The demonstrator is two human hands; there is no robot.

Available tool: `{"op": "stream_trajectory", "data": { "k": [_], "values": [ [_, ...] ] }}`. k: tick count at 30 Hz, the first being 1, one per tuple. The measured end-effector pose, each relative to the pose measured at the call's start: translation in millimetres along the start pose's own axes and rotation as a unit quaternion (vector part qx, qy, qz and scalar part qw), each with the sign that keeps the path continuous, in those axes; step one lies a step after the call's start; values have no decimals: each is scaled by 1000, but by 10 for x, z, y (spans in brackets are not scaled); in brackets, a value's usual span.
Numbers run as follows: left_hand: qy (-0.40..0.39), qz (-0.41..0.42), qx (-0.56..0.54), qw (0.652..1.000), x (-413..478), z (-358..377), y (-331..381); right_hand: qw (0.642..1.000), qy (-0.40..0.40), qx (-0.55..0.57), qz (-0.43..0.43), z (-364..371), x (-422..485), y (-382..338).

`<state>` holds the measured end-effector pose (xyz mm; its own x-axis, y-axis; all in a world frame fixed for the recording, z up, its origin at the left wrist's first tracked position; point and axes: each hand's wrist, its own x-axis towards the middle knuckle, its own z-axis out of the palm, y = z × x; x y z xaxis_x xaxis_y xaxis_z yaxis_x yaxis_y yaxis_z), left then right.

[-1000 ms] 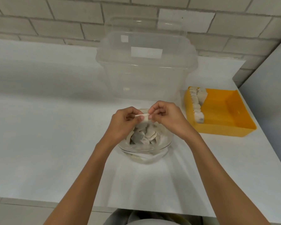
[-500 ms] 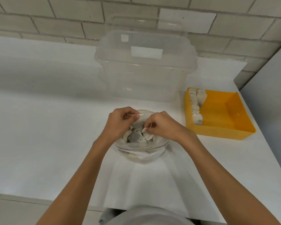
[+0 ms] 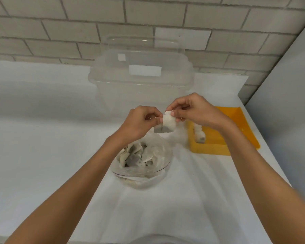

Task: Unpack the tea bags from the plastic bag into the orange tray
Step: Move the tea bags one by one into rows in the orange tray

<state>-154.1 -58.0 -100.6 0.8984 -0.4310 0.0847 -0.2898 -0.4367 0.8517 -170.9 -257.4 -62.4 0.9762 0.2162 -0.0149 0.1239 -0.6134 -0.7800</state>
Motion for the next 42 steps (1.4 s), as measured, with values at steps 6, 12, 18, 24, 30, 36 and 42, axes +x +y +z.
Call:
{"op": "stream_trajectory", "data": {
  "k": [6,12,18,24,30,36,42],
  "values": [
    [-20,51,12,998,395,305,343,996,91,-7,17,-580,-166,165],
    [-35,71,74,994,638,589,507,988,139,-29,64,-813,-233,576],
    [-57,69,89,992,666,722,480,972,159,-118,129,-626,-108,1089],
    [-63,72,86,992,614,760,391,955,172,-161,178,-398,119,1429],
    [-60,63,79,993,593,772,330,942,246,-105,204,-296,239,1565],
    [-59,58,75,994,615,835,304,945,257,-76,189,-277,254,1547],
    [-45,82,87,992,695,986,346,946,260,-71,181,-303,207,1591]
  ]
}}
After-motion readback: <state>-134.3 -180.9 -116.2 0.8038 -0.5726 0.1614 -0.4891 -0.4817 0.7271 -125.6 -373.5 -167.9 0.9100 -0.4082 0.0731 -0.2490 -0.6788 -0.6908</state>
